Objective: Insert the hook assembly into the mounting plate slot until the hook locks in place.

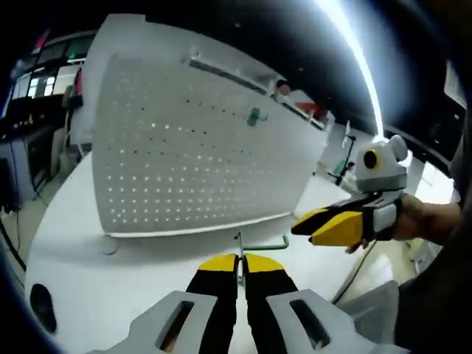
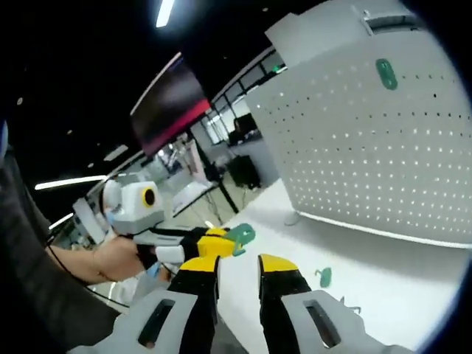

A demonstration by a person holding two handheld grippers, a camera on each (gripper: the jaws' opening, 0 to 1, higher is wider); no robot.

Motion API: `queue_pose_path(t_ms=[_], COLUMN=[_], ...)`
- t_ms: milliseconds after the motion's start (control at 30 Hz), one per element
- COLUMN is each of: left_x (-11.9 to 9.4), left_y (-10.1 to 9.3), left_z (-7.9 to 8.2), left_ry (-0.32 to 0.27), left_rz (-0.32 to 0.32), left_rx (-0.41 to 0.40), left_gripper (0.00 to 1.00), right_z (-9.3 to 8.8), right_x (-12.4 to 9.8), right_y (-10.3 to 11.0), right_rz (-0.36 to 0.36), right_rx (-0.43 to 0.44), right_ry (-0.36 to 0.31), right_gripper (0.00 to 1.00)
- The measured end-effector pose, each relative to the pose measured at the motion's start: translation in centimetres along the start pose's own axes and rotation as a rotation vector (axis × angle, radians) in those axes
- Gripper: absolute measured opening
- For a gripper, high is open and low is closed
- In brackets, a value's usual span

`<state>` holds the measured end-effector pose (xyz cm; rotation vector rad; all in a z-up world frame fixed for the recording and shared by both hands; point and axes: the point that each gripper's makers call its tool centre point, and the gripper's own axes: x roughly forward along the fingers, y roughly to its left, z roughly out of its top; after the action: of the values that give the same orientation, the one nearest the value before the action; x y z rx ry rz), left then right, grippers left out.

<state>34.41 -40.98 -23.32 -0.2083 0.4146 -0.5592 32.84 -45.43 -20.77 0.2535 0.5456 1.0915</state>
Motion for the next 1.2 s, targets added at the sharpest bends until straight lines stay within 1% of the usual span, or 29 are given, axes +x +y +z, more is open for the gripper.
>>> queue_pose_path(t_ms=[67,100,200,267,367,467,533,567,767,867,1033,1167,1200], left_x=[0.0,0.0,-0.1,-0.2,-0.4,-0.6,-0.7,-0.8,-1.1,-1.3,-1.3,-1.3,-1.3], left_y=[-0.1,-0.2,-0.5,-0.6,-0.9,-1.2,-1.3,-1.4,-1.8,-1.8,-2.2,-2.3,-2.3], left_z=[0.2,0.3,0.6,0.7,1.4,1.9,2.4,2.5,3.4,3.9,4.1,4.3,4.4], left_ry=[-0.014,-0.023,-0.041,-0.052,-0.085,-0.115,-0.134,-0.142,-0.188,-0.212,-0.223,-0.236,-0.235], left_rz=[0.001,0.000,-0.001,0.001,0.001,0.006,0.011,0.009,0.016,0.019,0.008,0.019,0.021], left_rx=[0.000,-0.002,0.017,0.023,0.040,0.069,0.083,0.091,0.128,0.145,0.161,0.191,0.211], left_gripper=[0.01,0.01,0.01,0.01,0.01,0.01,0.01,0.01,0.01,0.01,0.01,0.01,0.01], right_z=[-0.3,-0.2,0.2,0.5,0.6,1.4,1.8,2.0,2.8,3.1,3.2,3.4,3.4], right_x=[0.2,0.2,0.5,0.7,1.1,1.3,1.4,1.4,2.0,2.0,2.1,2.1,2.0], right_y=[0.2,0.3,0.8,1.1,1.0,1.2,1.1,1.0,1.4,1.4,1.5,1.4,1.5], right_rz=[-0.003,0.000,0.016,0.026,0.022,0.045,0.047,0.045,0.064,0.065,0.071,0.083,0.084], right_rx=[0.007,0.021,0.117,0.150,0.208,0.328,0.382,0.394,0.464,0.479,0.514,0.568,0.576], right_ry=[0.001,-0.009,-0.044,-0.065,-0.083,-0.151,-0.183,-0.199,-0.240,-0.258,-0.271,-0.288,-0.289], right_gripper=[0.17,0.17,0.16,0.15,0.14,0.12,0.11,0.10,0.08,0.04,0.02,0.01,0.01])
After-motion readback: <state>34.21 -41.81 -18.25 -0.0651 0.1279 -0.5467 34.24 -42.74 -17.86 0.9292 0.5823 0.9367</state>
